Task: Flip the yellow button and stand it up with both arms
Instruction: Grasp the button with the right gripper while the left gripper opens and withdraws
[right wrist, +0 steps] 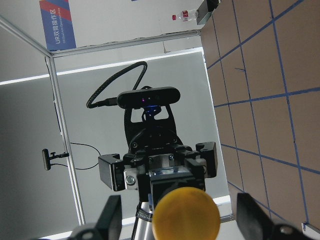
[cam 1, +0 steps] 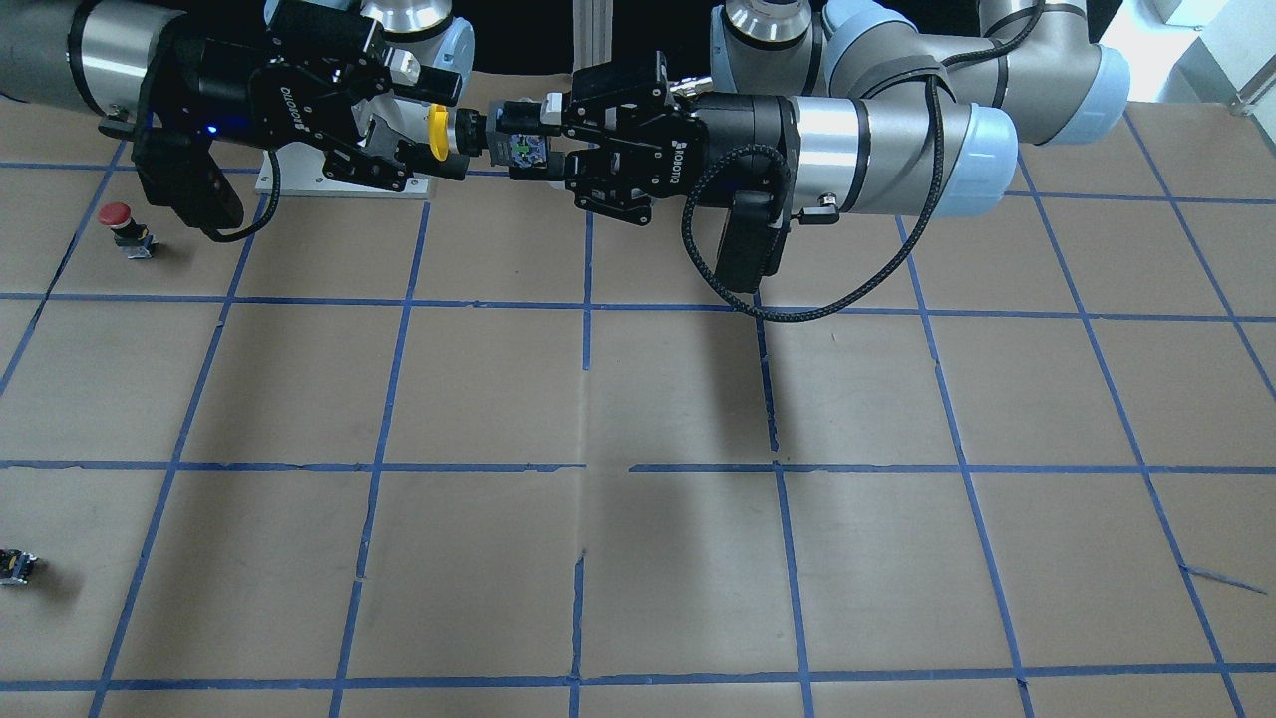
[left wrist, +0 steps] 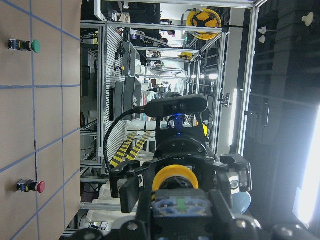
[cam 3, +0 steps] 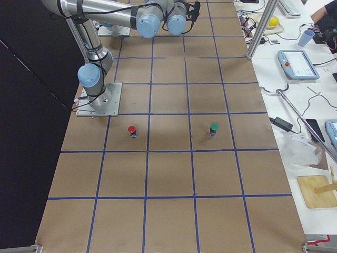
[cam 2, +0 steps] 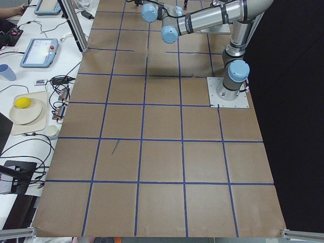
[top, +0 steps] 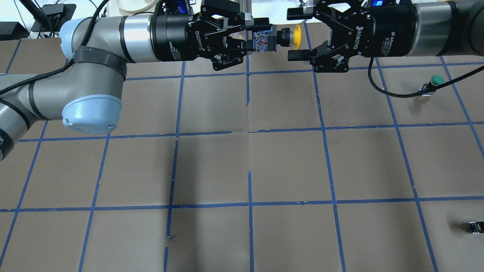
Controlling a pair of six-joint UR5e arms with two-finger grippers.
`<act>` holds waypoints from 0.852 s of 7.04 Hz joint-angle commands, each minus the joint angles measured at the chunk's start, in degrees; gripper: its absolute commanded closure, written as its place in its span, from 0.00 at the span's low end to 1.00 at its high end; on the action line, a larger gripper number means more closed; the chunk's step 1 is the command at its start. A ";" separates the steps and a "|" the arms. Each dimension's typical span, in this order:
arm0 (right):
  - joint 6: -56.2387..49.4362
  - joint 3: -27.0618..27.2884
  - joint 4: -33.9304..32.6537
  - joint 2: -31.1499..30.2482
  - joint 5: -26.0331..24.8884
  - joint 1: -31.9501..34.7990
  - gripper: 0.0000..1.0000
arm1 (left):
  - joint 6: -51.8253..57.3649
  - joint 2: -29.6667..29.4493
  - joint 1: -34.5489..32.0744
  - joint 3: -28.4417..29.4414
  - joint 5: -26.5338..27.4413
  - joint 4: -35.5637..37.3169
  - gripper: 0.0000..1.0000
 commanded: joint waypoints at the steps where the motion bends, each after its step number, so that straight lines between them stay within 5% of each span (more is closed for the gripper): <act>1: 0.11 0.14 0.11 0.09 0.33 -0.08 0.20 | -0.02 0.01 0.00 0.29 0.00 0.00 1.00; 4: 0.19 0.49 0.02 0.10 0.42 -0.08 0.47 | -0.02 0.00 0.00 0.03 0.00 0.00 1.00; 6: 0.46 0.06 0.02 0.09 0.42 -0.08 0.55 | -0.02 -0.08 0.00 0.21 0.00 0.00 1.00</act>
